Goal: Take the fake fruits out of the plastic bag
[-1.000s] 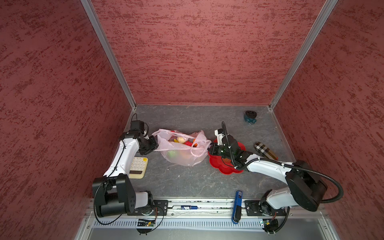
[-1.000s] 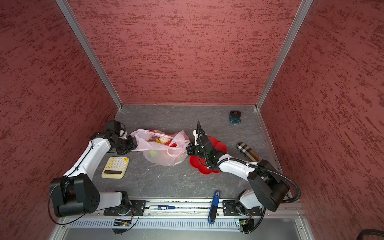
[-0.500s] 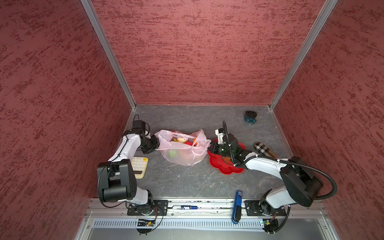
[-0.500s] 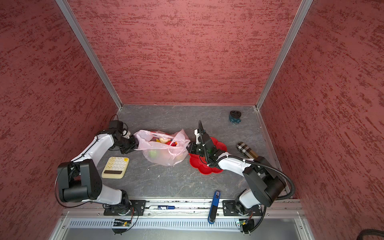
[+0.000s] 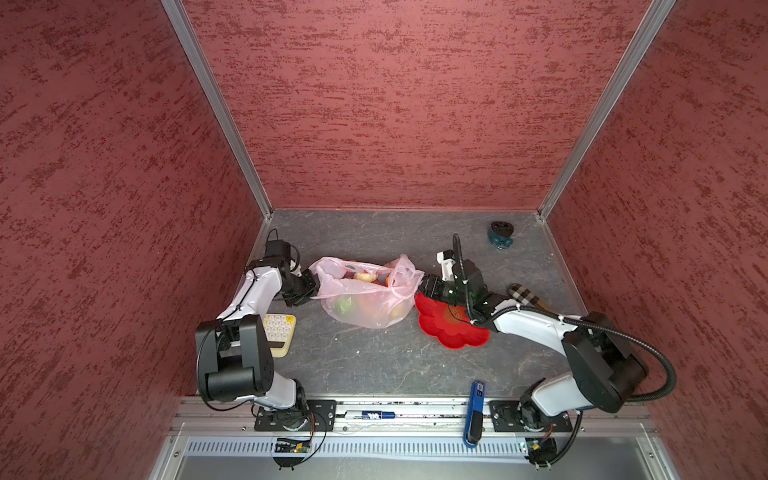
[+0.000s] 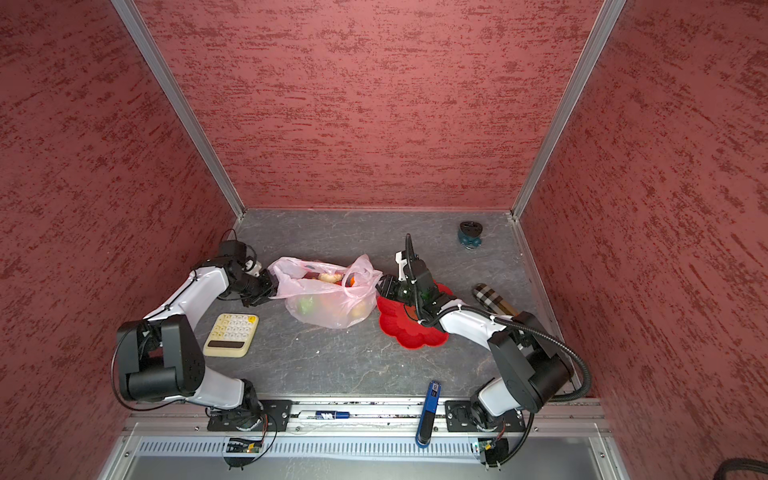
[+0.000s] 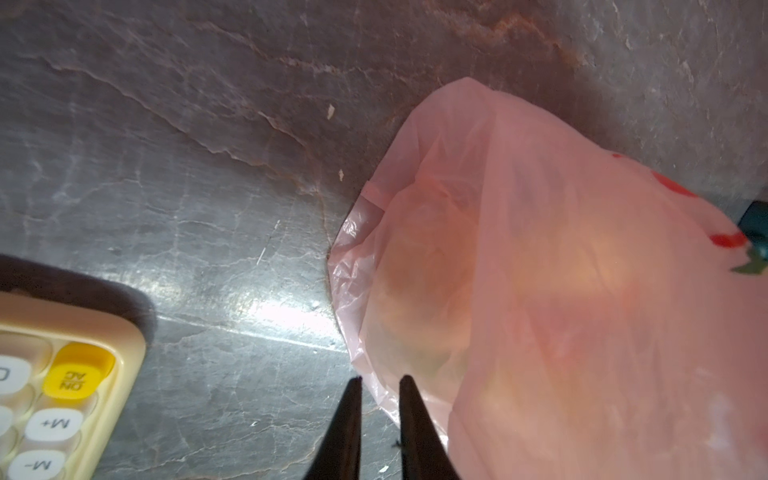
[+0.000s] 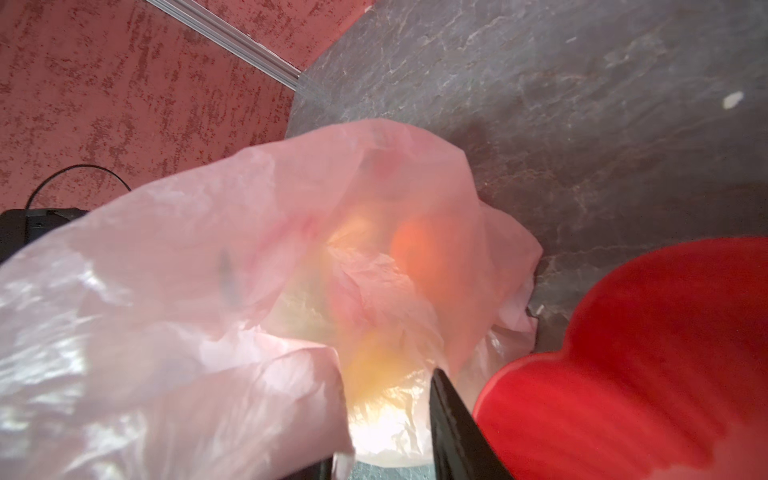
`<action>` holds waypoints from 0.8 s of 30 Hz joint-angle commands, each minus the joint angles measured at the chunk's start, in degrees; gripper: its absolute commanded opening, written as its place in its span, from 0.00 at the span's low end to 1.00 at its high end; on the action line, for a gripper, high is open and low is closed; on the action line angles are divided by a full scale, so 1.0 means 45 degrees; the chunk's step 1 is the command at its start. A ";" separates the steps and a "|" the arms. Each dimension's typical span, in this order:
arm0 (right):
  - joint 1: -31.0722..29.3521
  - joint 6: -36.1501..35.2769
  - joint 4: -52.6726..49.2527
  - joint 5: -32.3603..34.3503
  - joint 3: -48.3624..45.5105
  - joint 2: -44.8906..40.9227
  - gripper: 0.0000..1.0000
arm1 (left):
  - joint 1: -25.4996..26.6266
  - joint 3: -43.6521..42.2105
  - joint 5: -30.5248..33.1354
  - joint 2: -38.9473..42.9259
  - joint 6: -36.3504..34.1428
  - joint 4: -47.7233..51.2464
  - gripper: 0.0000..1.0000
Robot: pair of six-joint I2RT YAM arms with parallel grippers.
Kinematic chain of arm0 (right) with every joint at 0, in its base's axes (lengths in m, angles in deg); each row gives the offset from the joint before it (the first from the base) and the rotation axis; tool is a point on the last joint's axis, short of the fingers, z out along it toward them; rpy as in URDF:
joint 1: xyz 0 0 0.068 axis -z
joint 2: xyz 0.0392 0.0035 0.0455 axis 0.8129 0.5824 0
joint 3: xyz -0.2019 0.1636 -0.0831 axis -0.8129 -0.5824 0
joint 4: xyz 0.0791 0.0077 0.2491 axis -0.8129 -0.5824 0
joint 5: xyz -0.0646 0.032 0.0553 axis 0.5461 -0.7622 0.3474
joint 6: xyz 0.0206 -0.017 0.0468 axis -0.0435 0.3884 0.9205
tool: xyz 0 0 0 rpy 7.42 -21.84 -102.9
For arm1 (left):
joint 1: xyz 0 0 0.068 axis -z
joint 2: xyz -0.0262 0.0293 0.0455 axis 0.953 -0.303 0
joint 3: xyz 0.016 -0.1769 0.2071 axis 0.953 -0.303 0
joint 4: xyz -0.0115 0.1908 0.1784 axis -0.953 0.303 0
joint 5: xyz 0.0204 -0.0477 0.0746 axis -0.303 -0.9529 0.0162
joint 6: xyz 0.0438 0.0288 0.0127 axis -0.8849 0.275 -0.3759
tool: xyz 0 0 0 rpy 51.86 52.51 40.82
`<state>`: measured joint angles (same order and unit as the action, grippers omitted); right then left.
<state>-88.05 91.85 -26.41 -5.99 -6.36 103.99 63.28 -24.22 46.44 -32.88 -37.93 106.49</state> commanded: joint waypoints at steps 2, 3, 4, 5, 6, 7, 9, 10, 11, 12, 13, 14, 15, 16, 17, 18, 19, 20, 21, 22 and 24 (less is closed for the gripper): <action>0.0080 -0.0325 -0.0062 -0.0599 0.0603 -0.0354 0.28 | -0.0077 -0.0041 -0.0917 0.1321 0.0170 0.0266 0.35; 0.0080 -0.0345 -0.0061 -0.0730 0.0642 -0.0360 0.25 | -0.0062 0.0002 -0.1071 0.1589 0.0218 0.0375 0.38; 0.0062 -0.0362 -0.0023 -0.0872 0.0670 -0.0355 0.23 | -0.0042 0.0059 -0.1224 0.1889 0.0297 0.0497 0.42; 0.0071 -0.0359 0.0048 -0.1007 0.0686 -0.0356 0.21 | -0.0033 0.0146 -0.1348 0.2235 0.0346 0.0667 0.45; 0.0046 -0.0351 0.0079 -0.1110 0.0706 -0.0355 0.20 | -0.0014 0.0219 -0.1434 0.2495 0.0403 0.0822 0.47; 0.0015 -0.0391 0.0115 -0.1208 0.0726 -0.0370 0.18 | -0.0008 0.0336 -0.1498 0.2832 0.0454 0.1026 0.49; -0.0050 -0.0462 0.0103 -0.1336 0.0803 -0.0361 0.17 | 0.0026 0.0582 -0.1642 0.3414 0.0542 0.1412 0.53; -0.0090 -0.0498 0.0086 -0.1411 0.0853 -0.0369 0.16 | 0.0028 0.0721 -0.1640 0.3707 0.0581 0.1647 0.56; -0.0151 -0.0566 0.0071 -0.1455 0.0892 -0.0362 0.15 | 0.0027 0.0897 -0.1619 0.3990 0.0607 0.1897 0.58; -0.0219 -0.0624 0.0028 -0.1483 0.0944 -0.0356 0.15 | 0.0038 0.1042 -0.1577 0.4219 0.0638 0.2124 0.60; -0.0300 -0.0713 -0.0044 -0.1502 0.0996 -0.0354 0.14 | 0.0012 0.1227 -0.1527 0.4459 0.0656 0.2379 0.63; -0.0392 -0.0790 -0.0108 -0.1500 0.1069 -0.0328 0.14 | 0.0008 0.1407 -0.1435 0.4718 0.0679 0.2643 0.66; -0.0473 -0.0844 -0.0161 -0.1484 0.1123 -0.0322 0.13 | -0.0003 0.1581 -0.1325 0.4924 0.0687 0.2853 0.67; -0.0559 -0.0876 -0.0173 -0.1463 0.1151 -0.0324 0.13 | 0.0006 0.1767 -0.1229 0.5148 0.0718 0.3112 0.69; -0.0630 -0.0890 -0.0174 -0.1460 0.1164 -0.0322 0.13 | -0.0022 0.2001 -0.1083 0.5339 0.0749 0.3344 0.70; -0.0676 -0.0882 -0.0173 -0.1439 0.1175 -0.0322 0.13 | -0.0024 0.2200 -0.0933 0.5501 0.0773 0.3569 0.70; -0.0713 -0.0894 -0.0144 -0.1420 0.1173 -0.0341 0.12 | -0.0026 0.2466 -0.0749 0.5664 0.0778 0.3805 0.71; -0.0775 -0.0894 -0.0120 -0.1406 0.1162 -0.0360 0.12 | -0.0033 0.2698 -0.0547 0.5821 0.0779 0.4040 0.73; -0.0796 -0.0891 -0.0100 -0.1387 0.1171 -0.0361 0.12 | -0.0052 0.2938 -0.0387 0.5935 0.0778 0.4207 0.74; -0.0847 -0.0884 -0.0080 -0.1381 0.1163 -0.0342 0.12 | -0.0067 0.3241 -0.0245 0.6027 0.0797 0.4347 0.76; -0.0892 -0.0903 -0.0093 -0.1398 0.1156 -0.0380 0.11 | -0.0091 0.3869 -0.0170 0.6080 0.0780 0.4565 0.77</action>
<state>-91.61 88.53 -27.00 -11.59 -2.41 103.69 63.30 -9.95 43.62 -6.20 -34.30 123.67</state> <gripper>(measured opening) 0.115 0.768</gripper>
